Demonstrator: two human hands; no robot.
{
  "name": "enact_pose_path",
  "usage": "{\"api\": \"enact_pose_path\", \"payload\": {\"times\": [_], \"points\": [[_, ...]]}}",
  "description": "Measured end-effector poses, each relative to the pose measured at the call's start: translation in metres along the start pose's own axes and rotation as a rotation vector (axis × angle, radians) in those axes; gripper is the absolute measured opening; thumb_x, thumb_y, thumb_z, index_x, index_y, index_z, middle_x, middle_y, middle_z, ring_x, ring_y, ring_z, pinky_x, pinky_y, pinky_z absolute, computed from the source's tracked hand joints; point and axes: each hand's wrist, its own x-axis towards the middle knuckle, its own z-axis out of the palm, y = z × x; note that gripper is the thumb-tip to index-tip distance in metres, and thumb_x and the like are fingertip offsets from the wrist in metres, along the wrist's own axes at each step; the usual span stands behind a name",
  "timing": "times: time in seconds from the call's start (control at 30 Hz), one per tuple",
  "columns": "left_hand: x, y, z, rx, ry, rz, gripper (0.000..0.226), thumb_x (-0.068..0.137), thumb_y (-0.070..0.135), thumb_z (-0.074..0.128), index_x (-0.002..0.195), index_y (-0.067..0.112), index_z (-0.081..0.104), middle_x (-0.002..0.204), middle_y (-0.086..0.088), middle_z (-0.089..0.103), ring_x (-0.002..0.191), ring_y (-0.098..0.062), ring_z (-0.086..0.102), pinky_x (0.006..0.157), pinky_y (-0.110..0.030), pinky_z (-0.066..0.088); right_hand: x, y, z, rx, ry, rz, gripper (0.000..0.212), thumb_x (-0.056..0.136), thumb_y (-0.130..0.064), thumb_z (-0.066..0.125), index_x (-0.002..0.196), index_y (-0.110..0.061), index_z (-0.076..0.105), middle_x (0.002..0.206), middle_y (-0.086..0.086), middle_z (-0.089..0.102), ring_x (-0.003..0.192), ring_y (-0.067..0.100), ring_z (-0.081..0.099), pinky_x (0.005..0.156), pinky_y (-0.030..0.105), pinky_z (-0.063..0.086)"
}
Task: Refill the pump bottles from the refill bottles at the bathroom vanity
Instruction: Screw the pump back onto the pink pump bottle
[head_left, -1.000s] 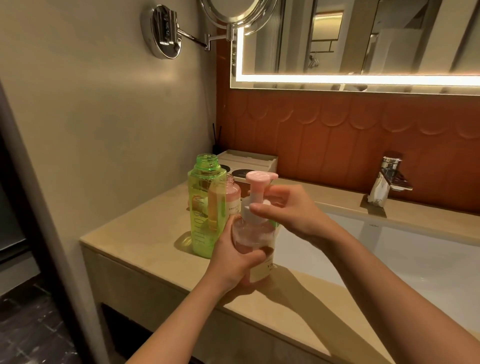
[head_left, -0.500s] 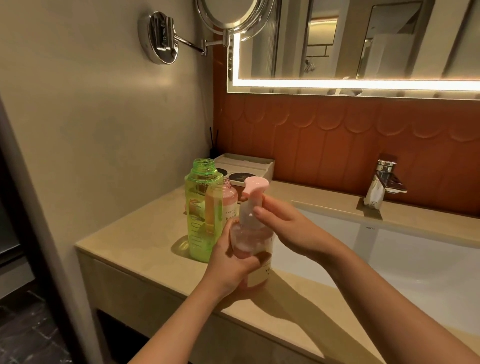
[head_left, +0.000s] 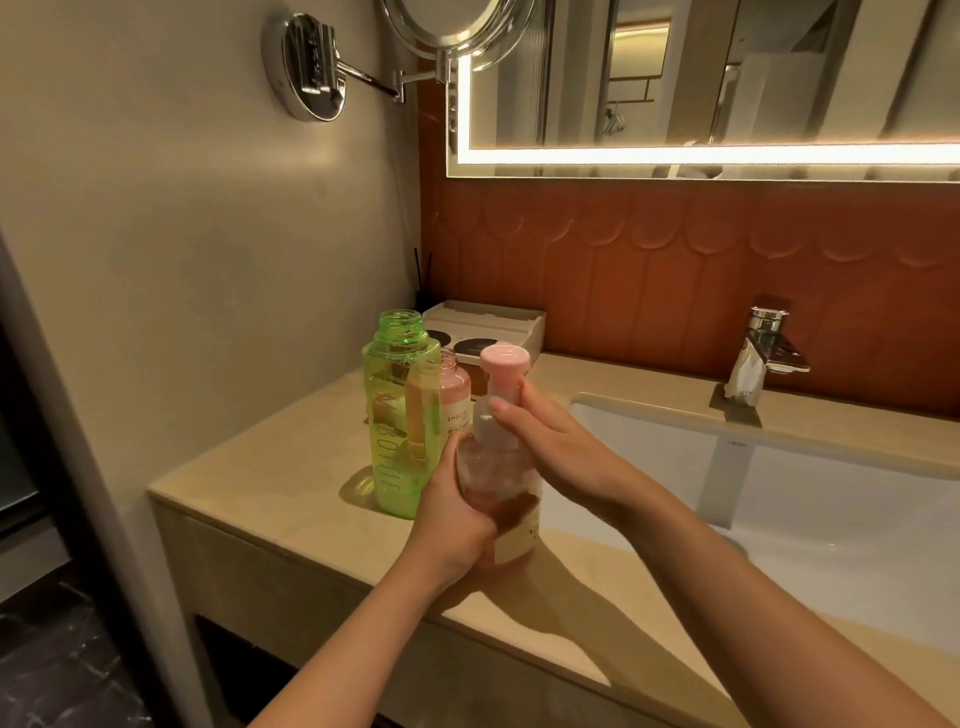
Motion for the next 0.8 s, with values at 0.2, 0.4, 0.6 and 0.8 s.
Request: {"api": "enact_pose_path", "payload": {"times": [0.2,0.4,0.6,0.8], "points": [[-0.001,-0.001,-0.002,0.008,-0.039,-0.012,0.065,0.054,0.015,0.069,0.111,0.036,0.048,0.11,0.011,0.061,0.102,0.001,0.059,0.08,-0.014,0.047,-0.002,0.001,-0.013,-0.065,0.105,-0.086,0.008,0.087,-0.026,0.062,0.093,-0.031,0.065,0.095,-0.01,0.068,0.089,0.002,0.063,0.076,0.018,0.053],[-0.002,-0.001,-0.002,0.002,-0.052,-0.014,0.069,0.051,0.014,0.069,0.111,0.038,0.047,0.113,0.013,0.06,0.106,-0.002,0.058,0.082,-0.015,0.046,0.007,0.001,-0.016,-0.189,0.268,-0.128,0.028,0.068,-0.031,0.08,0.091,-0.028,0.065,0.086,-0.019,0.064,0.082,-0.008,0.06,0.07,0.009,0.047],[0.003,-0.003,-0.009,0.003,-0.135,-0.042,0.072,0.05,0.031,0.077,0.117,0.027,0.051,0.107,0.006,0.068,0.106,-0.012,0.062,0.084,-0.025,0.051,0.024,0.003,-0.012,-0.003,-0.112,0.01,0.039,0.069,-0.026,0.069,0.106,-0.018,0.062,0.103,-0.009,0.065,0.091,-0.005,0.061,0.077,0.012,0.05],[0.006,-0.008,-0.011,0.018,-0.111,-0.098,0.055,0.051,0.011,0.07,0.102,0.024,0.054,0.094,0.005,0.069,0.094,-0.011,0.065,0.077,-0.019,0.051,0.023,0.006,-0.002,-0.029,0.091,0.038,0.011,0.076,-0.014,0.073,0.084,-0.01,0.065,0.087,0.009,0.068,0.082,0.019,0.065,0.082,0.037,0.054]]}}
